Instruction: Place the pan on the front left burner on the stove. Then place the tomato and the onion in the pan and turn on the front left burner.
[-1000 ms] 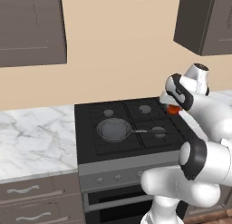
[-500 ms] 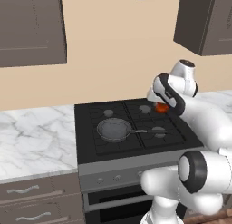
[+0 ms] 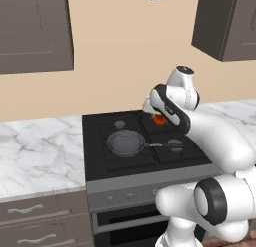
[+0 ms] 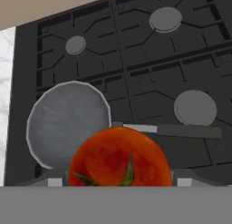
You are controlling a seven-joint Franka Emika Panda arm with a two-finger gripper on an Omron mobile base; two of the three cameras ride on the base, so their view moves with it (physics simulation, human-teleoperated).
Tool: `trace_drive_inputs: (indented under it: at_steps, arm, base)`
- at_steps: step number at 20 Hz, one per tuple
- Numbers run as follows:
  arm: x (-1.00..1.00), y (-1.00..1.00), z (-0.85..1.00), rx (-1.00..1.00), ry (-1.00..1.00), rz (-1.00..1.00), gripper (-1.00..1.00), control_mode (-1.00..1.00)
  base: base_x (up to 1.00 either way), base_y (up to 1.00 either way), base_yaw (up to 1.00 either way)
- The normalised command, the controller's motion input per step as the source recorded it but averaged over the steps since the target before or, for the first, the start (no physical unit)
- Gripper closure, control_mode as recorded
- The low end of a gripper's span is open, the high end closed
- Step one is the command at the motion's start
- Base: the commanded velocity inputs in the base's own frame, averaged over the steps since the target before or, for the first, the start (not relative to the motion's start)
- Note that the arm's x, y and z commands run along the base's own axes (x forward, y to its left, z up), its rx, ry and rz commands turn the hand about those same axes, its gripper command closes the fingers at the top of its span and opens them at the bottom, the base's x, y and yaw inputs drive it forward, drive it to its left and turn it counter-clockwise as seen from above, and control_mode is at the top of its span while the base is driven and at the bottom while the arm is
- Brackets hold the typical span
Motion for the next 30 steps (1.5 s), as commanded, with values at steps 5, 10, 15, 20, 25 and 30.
trace_drive_inputs:
  at_steps: [5, 10, 15, 20, 25, 30]
  arm:
    - [0.00, 0.74, 0.00, 0.00, 0.04, 0.00, 1.00, -1.00]
    - [0.00, 0.77, 0.00, 0.00, 0.03, 0.00, 1.00, -1.00]
    - [0.01, 0.47, -0.01, -0.01, 0.00, 0.00, 1.00, -1.00]
    - [0.05, 0.00, -0.05, 0.00, 0.00, 0.00, 1.00, -1.00]
    - [0.29, 0.00, -0.17, 0.00, 0.00, 0.00, 1.00, -1.00]
    - [0.34, 0.00, -0.11, 0.00, 0.00, 0.00, 1.00, -1.00]
  base:
    - [0.00, 0.00, 0.00]
    - [0.00, 0.00, 0.00]
    - [0.00, 0.00, 0.00]
    - [0.00, 0.00, 0.00]
    - [0.00, 0.00, 0.00]
    - [0.00, 0.00, 0.00]
